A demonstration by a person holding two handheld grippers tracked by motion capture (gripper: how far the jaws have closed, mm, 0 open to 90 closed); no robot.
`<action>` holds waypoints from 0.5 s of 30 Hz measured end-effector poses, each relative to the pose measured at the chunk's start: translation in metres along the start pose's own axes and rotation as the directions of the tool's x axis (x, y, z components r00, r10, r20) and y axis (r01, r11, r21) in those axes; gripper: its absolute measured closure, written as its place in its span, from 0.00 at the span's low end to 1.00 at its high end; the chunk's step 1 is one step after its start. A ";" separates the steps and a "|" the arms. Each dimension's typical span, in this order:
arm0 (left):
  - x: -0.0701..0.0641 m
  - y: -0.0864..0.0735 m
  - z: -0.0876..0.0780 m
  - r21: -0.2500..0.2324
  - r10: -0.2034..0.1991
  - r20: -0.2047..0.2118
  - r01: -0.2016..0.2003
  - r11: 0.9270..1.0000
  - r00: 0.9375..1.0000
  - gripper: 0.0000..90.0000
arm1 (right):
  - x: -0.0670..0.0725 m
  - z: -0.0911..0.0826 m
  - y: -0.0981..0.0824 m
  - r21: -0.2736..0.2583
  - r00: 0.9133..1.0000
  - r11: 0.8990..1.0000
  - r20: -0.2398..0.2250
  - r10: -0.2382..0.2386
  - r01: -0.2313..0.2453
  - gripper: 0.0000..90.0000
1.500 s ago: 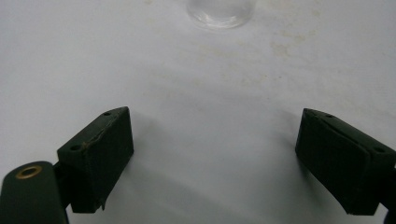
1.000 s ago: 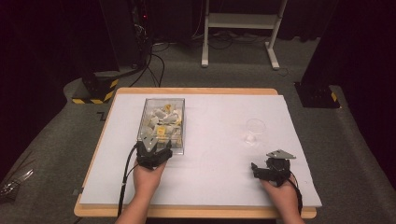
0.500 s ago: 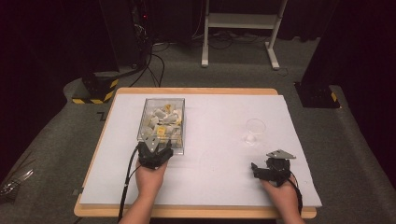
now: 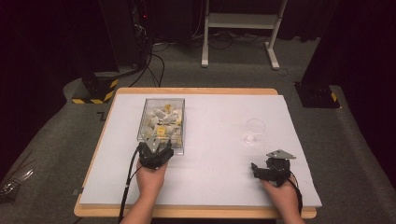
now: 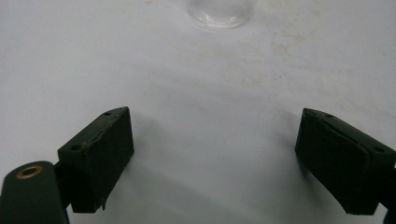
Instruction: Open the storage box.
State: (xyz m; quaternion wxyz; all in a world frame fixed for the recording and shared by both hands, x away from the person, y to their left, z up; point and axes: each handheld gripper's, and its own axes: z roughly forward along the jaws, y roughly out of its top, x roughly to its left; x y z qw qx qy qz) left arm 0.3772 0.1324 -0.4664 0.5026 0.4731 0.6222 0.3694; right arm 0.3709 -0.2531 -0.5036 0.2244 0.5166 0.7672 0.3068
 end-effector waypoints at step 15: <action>0.000 -0.001 -0.005 0.001 -0.002 0.002 0.002 1.000 1.000 0.36 | 0.000 0.000 0.000 -0.001 1.000 1.000 0.000 -0.001 0.001 0.12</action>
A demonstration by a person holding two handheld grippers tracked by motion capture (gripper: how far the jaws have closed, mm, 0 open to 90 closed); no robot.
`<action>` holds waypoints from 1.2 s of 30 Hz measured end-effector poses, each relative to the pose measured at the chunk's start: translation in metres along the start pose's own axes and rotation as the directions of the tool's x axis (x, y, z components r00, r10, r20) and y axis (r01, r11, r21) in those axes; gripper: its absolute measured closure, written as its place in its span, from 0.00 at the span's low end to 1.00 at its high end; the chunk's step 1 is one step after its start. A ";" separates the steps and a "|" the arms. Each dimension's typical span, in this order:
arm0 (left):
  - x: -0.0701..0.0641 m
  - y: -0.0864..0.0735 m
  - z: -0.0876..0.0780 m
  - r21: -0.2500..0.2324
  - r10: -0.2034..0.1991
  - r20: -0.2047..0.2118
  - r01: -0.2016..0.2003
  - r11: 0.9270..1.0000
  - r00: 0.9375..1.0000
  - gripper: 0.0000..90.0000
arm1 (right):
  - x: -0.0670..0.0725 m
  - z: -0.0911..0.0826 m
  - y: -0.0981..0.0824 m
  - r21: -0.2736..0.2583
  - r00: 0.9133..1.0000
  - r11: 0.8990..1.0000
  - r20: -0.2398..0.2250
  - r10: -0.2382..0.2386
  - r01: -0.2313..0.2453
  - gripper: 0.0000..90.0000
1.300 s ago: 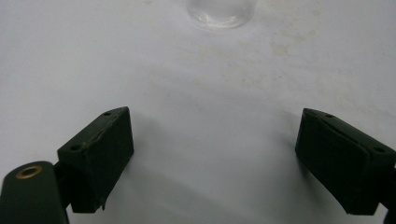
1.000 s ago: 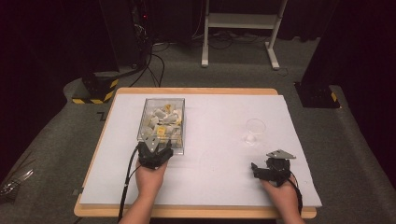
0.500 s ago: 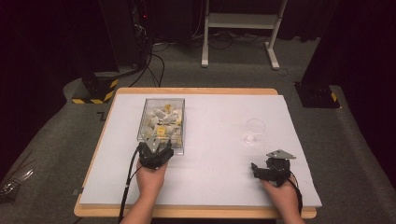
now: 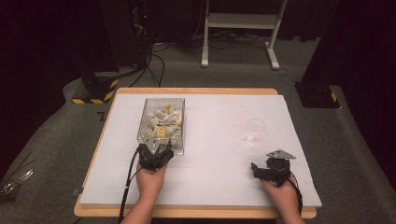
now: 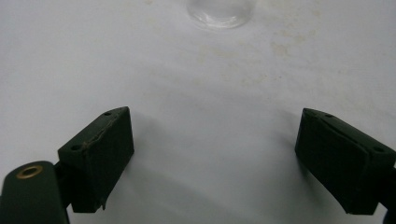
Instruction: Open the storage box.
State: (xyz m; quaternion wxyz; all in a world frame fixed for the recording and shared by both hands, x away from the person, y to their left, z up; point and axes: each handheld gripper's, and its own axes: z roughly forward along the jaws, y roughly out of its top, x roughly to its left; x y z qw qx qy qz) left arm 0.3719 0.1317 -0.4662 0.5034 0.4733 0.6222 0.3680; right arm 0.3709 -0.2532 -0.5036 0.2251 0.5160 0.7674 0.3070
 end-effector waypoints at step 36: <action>0.001 -0.003 -0.016 0.004 0.006 0.012 -0.006 1.000 1.000 0.36 | 0.000 0.000 0.000 -0.001 1.000 1.000 0.000 0.001 -0.001 0.13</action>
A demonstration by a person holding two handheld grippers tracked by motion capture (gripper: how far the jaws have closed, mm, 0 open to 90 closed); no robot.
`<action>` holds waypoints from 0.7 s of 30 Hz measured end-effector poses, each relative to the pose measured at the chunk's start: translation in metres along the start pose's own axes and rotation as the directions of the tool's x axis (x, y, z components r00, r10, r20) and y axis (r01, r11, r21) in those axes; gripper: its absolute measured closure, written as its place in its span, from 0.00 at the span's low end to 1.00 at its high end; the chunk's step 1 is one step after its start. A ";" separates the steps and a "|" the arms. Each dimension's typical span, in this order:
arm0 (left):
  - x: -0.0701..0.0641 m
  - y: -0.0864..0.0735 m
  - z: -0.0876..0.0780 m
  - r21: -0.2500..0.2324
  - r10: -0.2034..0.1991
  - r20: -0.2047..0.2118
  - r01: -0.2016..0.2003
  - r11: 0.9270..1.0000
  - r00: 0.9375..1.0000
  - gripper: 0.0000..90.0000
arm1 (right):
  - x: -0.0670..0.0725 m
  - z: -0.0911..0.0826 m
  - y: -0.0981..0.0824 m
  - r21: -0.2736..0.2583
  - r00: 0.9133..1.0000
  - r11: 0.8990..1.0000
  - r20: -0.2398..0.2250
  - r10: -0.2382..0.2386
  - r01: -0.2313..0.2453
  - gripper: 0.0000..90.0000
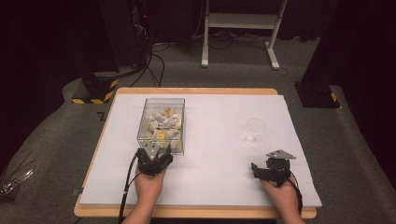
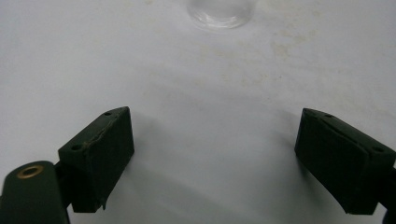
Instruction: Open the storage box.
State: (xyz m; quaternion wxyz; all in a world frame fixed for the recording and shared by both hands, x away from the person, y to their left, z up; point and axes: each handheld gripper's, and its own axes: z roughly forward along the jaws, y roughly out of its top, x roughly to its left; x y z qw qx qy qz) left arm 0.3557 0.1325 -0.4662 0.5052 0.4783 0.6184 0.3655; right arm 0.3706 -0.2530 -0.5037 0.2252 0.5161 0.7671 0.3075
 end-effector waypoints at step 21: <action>0.001 -0.004 -0.015 0.001 0.002 0.009 -0.002 1.000 1.000 0.36 | 0.000 0.000 0.000 -0.001 1.000 1.000 0.000 -0.001 0.001 0.13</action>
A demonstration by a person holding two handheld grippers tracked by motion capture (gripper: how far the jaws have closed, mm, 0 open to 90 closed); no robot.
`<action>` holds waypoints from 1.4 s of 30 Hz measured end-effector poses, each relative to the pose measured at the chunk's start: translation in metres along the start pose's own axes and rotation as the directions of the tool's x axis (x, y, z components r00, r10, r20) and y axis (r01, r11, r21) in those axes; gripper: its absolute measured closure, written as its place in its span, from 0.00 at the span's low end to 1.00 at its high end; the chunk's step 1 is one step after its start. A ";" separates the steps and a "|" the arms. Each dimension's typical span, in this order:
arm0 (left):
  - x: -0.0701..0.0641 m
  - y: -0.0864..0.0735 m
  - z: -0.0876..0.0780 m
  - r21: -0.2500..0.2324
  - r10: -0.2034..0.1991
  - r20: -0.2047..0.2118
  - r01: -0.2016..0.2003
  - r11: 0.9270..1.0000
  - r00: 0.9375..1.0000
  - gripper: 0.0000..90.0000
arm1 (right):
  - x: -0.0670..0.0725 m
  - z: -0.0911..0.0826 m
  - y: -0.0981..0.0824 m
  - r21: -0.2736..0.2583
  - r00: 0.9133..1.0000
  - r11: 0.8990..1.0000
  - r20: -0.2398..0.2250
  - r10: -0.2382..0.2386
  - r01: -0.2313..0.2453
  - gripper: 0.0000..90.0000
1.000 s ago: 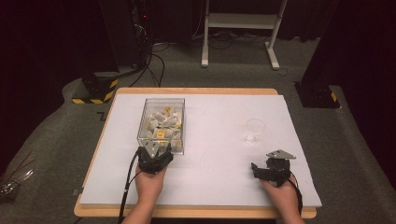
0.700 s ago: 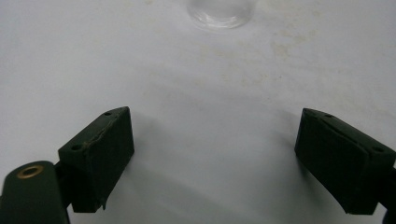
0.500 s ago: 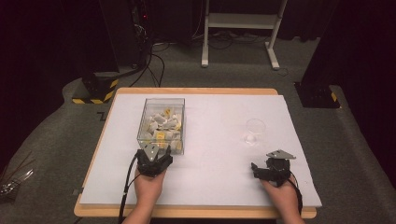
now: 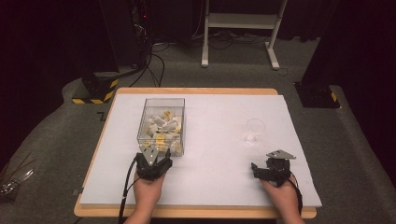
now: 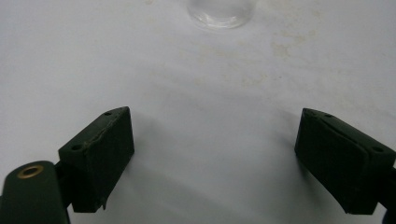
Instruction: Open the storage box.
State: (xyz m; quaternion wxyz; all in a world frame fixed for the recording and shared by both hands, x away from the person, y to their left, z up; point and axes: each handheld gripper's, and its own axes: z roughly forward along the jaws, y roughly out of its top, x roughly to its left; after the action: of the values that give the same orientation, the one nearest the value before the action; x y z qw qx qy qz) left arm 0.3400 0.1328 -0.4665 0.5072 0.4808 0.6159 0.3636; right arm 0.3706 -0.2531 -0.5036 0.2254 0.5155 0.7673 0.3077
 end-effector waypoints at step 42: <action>0.000 -0.011 -0.039 -0.014 0.003 0.011 -0.003 1.000 1.000 0.36 | 0.000 0.000 0.000 0.001 1.000 1.000 0.002 -0.004 0.004 0.13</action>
State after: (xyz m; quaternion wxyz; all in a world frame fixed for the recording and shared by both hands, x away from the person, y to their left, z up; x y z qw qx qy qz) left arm 0.2998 0.1313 -0.4684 0.5133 0.4802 0.6099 0.3660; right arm 0.3703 -0.2531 -0.5035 0.2266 0.5143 0.7682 0.3064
